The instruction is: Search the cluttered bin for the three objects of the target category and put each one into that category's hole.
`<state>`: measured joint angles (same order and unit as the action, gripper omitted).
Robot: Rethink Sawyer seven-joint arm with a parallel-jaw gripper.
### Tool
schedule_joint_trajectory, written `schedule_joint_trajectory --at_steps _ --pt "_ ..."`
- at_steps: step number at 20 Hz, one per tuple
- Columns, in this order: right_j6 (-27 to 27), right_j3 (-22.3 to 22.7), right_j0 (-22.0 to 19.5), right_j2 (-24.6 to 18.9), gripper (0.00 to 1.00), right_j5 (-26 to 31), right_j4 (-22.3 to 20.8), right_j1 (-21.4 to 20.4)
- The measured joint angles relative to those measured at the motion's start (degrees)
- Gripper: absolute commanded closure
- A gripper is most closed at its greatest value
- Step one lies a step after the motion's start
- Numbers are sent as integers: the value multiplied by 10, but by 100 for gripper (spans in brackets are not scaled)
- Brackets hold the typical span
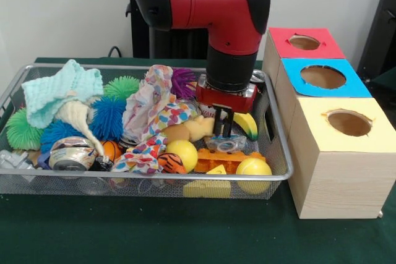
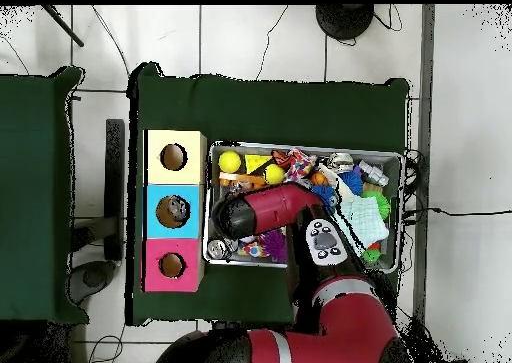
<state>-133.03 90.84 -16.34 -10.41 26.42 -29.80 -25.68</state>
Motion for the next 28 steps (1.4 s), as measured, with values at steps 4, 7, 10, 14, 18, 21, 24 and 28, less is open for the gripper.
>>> schedule_joint_trajectory --at_steps 4,7,10,14,18,21,24,28 --pt "0 -2 1 7 0 13 1 -1" --pt "0 -3 1 8 0 28 8 -7" --pt "0 -6 2 8 0 53 28 -21" --pt "0 -7 -1 8 0 85 53 -44" --pt "0 -7 -8 9 0 111 73 -66" --pt "0 -9 -12 9 0 127 87 -88" --pt "0 -17 -11 11 0 127 90 -96" --pt "0 -47 -2 18 0 127 90 -83"
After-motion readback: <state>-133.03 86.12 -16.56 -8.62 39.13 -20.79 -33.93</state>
